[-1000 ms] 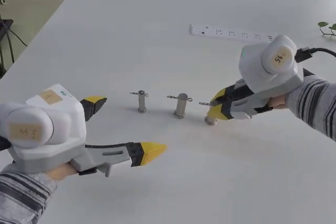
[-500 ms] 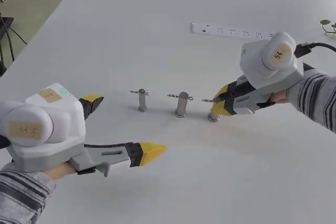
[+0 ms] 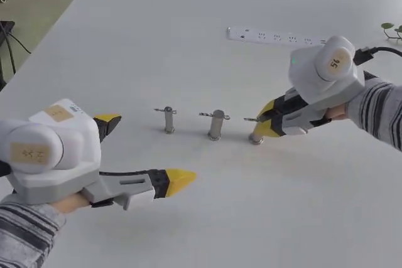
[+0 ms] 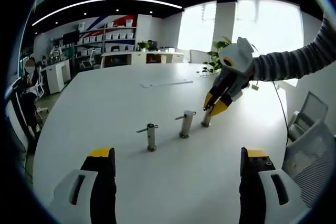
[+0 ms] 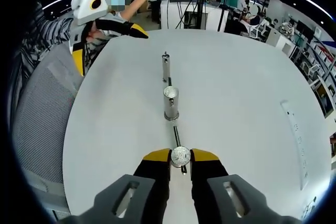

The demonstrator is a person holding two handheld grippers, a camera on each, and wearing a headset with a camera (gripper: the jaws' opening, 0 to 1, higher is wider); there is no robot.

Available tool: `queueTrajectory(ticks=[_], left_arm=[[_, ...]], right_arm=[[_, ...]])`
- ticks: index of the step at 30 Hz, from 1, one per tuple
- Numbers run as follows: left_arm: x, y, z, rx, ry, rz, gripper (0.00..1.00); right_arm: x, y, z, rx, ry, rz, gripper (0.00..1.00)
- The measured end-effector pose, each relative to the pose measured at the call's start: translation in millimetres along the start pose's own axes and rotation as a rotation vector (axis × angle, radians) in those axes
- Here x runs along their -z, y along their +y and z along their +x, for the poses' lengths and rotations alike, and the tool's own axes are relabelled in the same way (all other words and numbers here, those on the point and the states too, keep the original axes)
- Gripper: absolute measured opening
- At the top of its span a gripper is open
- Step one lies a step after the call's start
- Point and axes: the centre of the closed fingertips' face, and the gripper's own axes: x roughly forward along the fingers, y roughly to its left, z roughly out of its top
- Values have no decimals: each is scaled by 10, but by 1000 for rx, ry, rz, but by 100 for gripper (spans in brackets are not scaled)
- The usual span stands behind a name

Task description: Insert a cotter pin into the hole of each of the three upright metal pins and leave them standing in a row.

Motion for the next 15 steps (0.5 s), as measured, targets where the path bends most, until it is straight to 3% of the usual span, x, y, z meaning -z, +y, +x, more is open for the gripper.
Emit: queueTrajectory(ticks=[8, 12, 15], left_arm=[[-14, 25, 5, -5, 1, -14, 98], [-33, 45, -2, -10, -1, -19, 98], [-69, 48, -14, -11, -7, -20, 98]], right_arm=[[-47, 7, -37, 30, -4, -39, 11], [-45, -44, -95, 70, -4, -43, 22], [-60, -83, -162, 104, -32, 9, 30]])
